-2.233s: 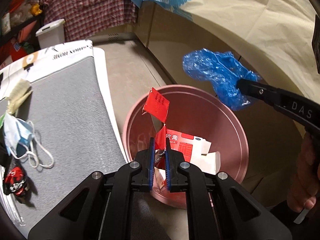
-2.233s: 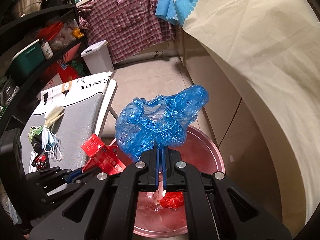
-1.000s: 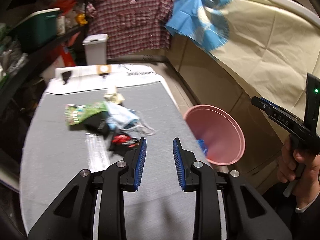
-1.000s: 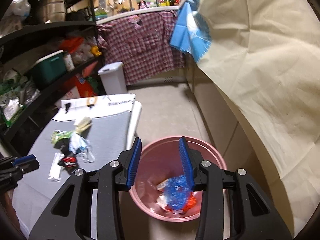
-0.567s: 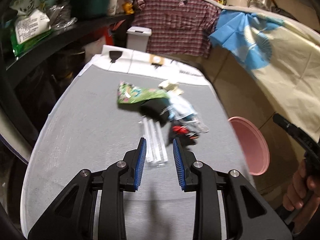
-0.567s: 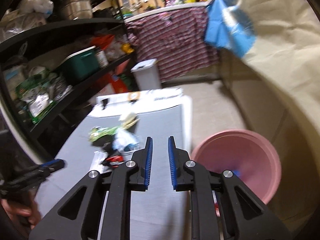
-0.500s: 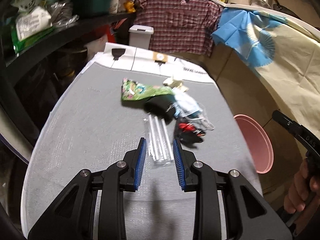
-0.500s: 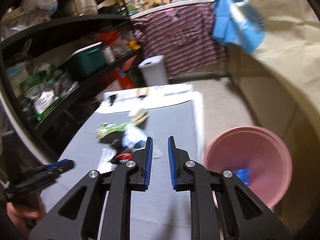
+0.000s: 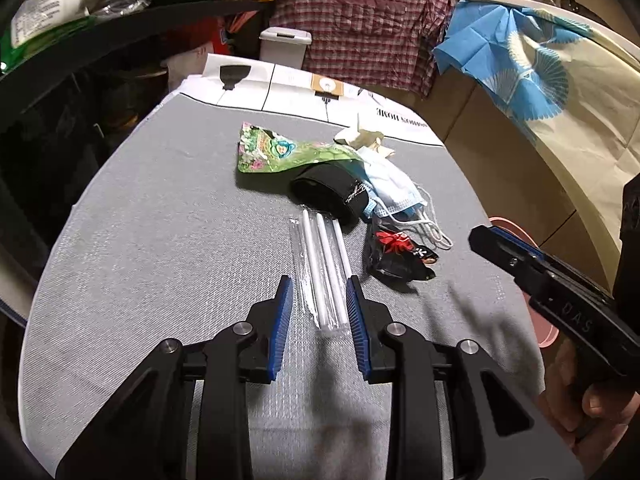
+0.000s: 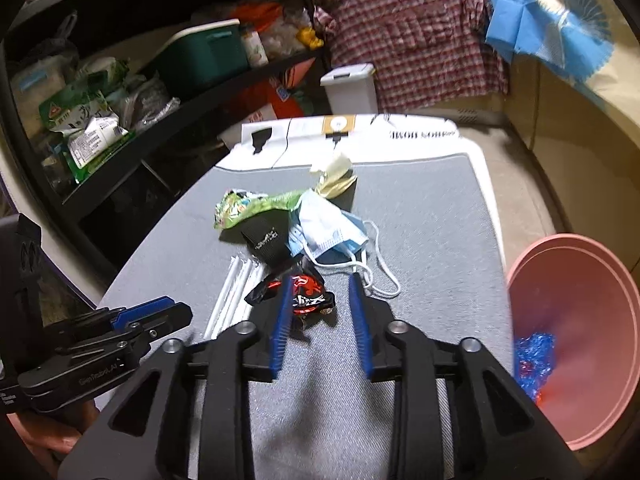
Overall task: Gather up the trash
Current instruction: 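Grasp the clear plastic straws with the left gripper while the right gripper grasps the red-black snack bag, then carry the straws and snack bag over the pink bucket with both grippers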
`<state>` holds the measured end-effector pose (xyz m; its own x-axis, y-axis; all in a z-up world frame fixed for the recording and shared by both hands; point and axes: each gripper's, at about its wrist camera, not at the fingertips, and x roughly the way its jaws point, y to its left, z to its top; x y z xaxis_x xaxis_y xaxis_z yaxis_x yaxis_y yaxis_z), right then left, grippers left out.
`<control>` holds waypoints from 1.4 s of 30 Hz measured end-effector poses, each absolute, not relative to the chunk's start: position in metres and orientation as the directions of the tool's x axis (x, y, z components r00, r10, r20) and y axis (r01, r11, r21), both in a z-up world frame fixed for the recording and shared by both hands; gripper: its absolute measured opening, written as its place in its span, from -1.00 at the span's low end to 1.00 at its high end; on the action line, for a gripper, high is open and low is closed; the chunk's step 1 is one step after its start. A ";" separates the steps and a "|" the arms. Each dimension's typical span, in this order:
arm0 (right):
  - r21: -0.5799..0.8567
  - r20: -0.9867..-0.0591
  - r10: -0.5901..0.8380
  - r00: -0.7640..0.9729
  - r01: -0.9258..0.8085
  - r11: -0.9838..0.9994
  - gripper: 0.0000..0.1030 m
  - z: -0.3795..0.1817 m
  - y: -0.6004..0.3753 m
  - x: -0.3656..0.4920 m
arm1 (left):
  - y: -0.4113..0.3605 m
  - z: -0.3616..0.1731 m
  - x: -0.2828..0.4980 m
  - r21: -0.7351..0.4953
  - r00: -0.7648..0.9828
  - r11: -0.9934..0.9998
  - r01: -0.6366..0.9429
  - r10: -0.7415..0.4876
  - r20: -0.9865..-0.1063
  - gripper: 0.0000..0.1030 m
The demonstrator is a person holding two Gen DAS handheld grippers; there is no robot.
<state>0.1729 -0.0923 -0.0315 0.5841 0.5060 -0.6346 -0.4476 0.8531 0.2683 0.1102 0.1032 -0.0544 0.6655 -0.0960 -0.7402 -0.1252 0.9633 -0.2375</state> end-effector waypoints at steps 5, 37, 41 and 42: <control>0.284 -0.661 0.522 0.539 -0.465 0.839 -0.16 -0.044 -0.079 0.183 | 0.104 -0.067 0.124 -0.255 0.640 0.958 -0.129 -0.116 -0.759 -0.46; 0.189 -0.716 0.466 0.520 -0.498 0.846 -0.29 -0.054 -0.062 0.181 | 0.104 -0.071 0.125 -0.207 0.607 0.970 -0.128 -0.088 -0.789 -0.91; 0.187 -0.701 0.468 0.538 -0.495 0.849 -0.30 -0.044 -0.069 0.173 | 0.103 -0.060 0.119 -0.192 0.629 0.973 -0.129 -0.069 -0.774 -0.91; 0.186 -0.696 0.469 0.544 -0.494 0.849 -0.30 -0.042 -0.070 0.171 | 0.102 -0.057 0.117 -0.187 0.635 0.974 -0.129 -0.064 -0.770 -0.91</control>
<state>0.1713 -0.0702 -0.0418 0.5438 0.4693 -0.6957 -0.4944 0.8490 0.1862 0.1168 0.1025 -0.0572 0.6353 -0.0637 -0.7696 -0.1290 0.9738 -0.1871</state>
